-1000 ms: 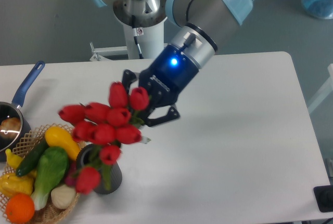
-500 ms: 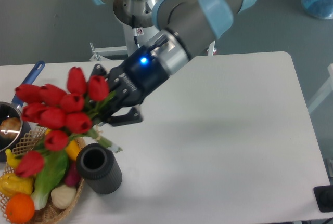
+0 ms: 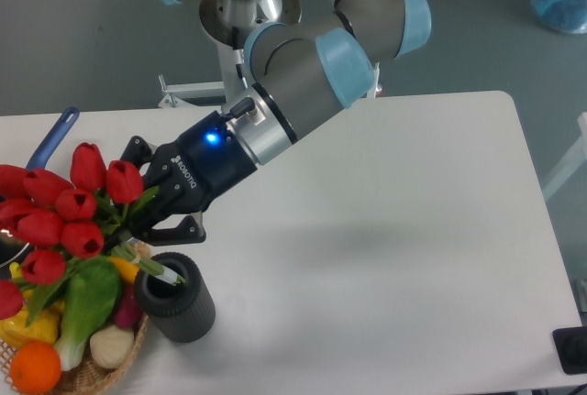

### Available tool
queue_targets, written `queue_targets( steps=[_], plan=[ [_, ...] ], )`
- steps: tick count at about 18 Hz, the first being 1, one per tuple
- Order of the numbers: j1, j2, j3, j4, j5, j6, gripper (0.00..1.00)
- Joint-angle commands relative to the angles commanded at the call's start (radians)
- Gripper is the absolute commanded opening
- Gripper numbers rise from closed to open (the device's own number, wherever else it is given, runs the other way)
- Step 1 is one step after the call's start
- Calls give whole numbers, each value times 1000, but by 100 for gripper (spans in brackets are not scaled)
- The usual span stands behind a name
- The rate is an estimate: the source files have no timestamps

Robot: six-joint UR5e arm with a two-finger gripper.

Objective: Insert the flowers into the vase
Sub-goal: 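Lower the tulip stems down into the black vase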

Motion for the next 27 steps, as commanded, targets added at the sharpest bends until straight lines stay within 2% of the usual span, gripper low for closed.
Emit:
queue_targets(
  steps=[15, 20, 24, 27],
  plan=[
    [-8, -34, -28, 0, 5, 2, 17],
    [-8, -61, -43, 0, 12, 9, 20],
    [-2, -66, -67, 0, 12, 47, 23],
    [0, -69, -113, -2, 14, 124, 23]
  ],
)
